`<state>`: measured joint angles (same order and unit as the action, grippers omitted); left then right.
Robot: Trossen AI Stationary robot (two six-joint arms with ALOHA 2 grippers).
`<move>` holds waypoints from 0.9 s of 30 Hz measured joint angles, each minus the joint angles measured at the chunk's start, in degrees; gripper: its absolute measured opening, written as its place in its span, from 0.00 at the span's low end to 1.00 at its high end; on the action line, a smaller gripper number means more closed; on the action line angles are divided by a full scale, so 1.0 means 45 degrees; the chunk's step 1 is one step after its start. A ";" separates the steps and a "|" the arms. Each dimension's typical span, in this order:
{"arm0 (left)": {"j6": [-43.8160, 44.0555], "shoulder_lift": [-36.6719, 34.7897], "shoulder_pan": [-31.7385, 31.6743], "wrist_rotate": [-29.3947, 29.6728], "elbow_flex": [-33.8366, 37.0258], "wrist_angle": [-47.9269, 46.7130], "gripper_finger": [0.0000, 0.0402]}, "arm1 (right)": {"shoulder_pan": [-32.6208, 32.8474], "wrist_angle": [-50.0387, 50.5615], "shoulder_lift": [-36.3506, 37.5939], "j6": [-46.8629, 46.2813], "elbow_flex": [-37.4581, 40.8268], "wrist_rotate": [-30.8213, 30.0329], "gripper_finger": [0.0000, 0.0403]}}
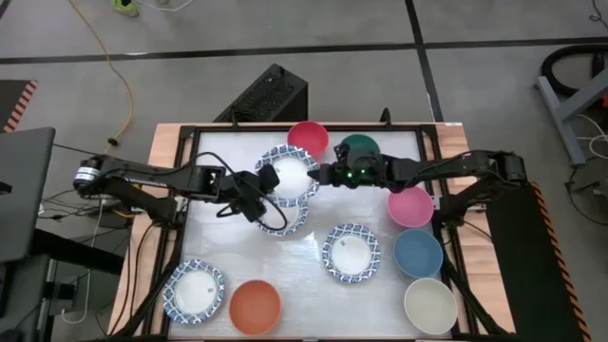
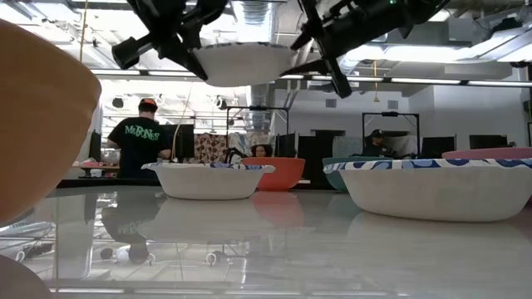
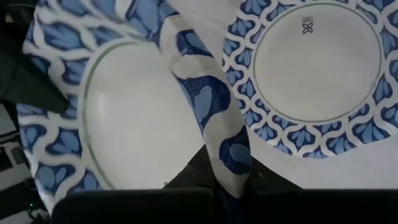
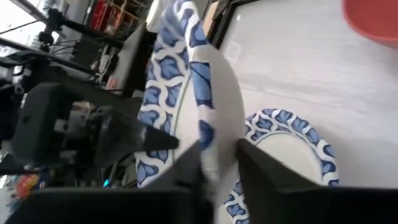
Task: Nest bowls inside each other by size order
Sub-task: Stack the top left blue patterned bowl into the bottom right blue patterned bowl
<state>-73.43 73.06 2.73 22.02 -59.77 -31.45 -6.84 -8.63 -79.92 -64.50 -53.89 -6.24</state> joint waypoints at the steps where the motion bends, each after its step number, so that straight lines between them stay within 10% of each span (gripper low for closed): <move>1: 0.0058 0.0069 0.0060 0.0051 0.0000 0.0116 0.00 | 0.0009 0.0045 0.0000 0.0012 0.0000 -0.0070 0.15; 27: 0.5331 0.0150 0.1077 0.0622 -0.2606 -0.0413 0.46 | -0.0348 0.2871 0.0491 0.0122 -0.0031 -0.0251 0.02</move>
<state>-49.44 73.73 7.57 24.82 -71.49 -33.31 -8.40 4.29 -77.71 -63.95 -54.03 -7.37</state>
